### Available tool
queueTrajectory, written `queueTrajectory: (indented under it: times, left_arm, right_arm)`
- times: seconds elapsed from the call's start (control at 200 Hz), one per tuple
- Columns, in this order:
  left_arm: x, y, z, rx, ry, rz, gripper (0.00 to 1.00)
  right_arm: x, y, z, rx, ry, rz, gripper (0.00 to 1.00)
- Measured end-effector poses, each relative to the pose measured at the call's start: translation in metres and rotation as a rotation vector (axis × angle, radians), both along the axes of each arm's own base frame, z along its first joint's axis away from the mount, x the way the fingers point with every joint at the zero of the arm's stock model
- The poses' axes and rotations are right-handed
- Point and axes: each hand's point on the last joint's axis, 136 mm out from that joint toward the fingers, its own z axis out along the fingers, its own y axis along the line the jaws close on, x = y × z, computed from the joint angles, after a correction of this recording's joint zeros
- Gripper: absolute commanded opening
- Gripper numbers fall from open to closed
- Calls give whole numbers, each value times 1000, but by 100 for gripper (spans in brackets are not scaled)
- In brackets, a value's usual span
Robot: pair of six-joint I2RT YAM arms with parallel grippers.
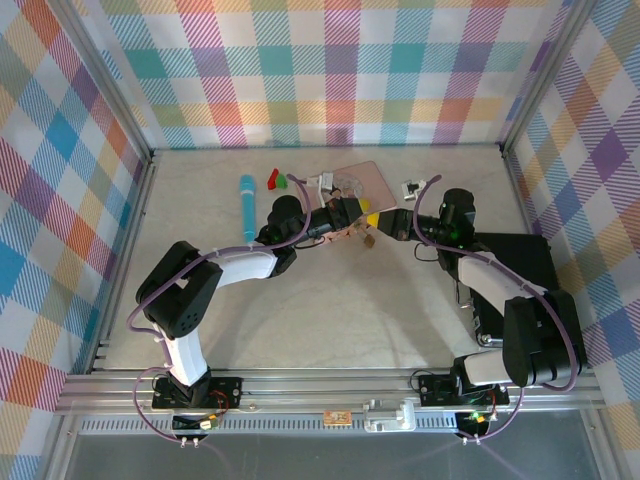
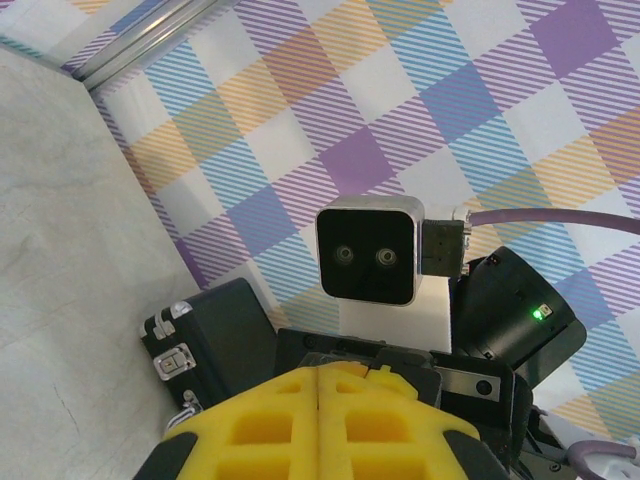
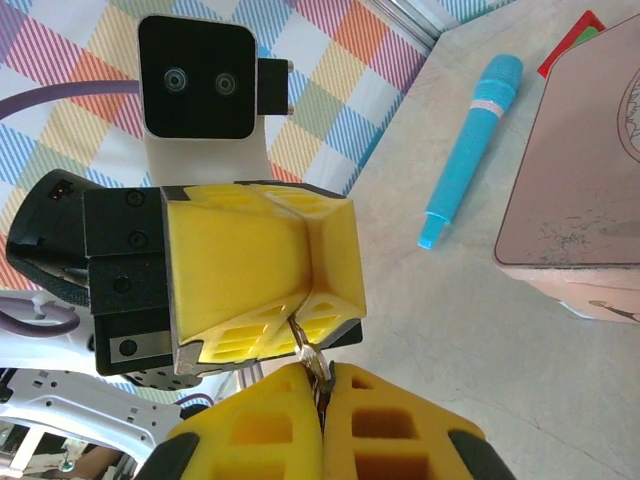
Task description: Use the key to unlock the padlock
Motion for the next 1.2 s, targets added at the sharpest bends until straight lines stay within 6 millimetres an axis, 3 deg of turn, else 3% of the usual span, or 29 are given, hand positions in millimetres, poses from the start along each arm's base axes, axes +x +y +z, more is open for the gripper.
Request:
queueTrajectory:
  times: [0.09,0.16,0.355,0.48,0.605,0.745,1.01,1.2]
  left_arm:
    - [4,2,-1,1,9,24,68]
    - [10,9,-5,8,22,69,81]
    - [22,39,-32,119,121,225,74]
    - [23,47,-52,227,163,302,73]
    - [8,42,-88,386,206,357,73]
    - [-8,26,-121,524,235,395,74]
    - [3,9,-183,651,315,498,75]
    - [19,5,-194,701,301,567,76]
  right_arm:
    - [0,-1,-5,-15,6,-5,0]
    - [0,-2,-11,-36,18,-14,0]
    - [3,-15,-38,-150,77,-106,0]
    - [8,-33,-70,-270,160,-213,0]
    - [10,-53,-100,-402,230,-316,0]
    - [11,-72,-118,-502,265,-391,0]
    - [15,-98,-127,-581,288,-489,0]
    - [18,-108,-114,-555,249,-530,0]
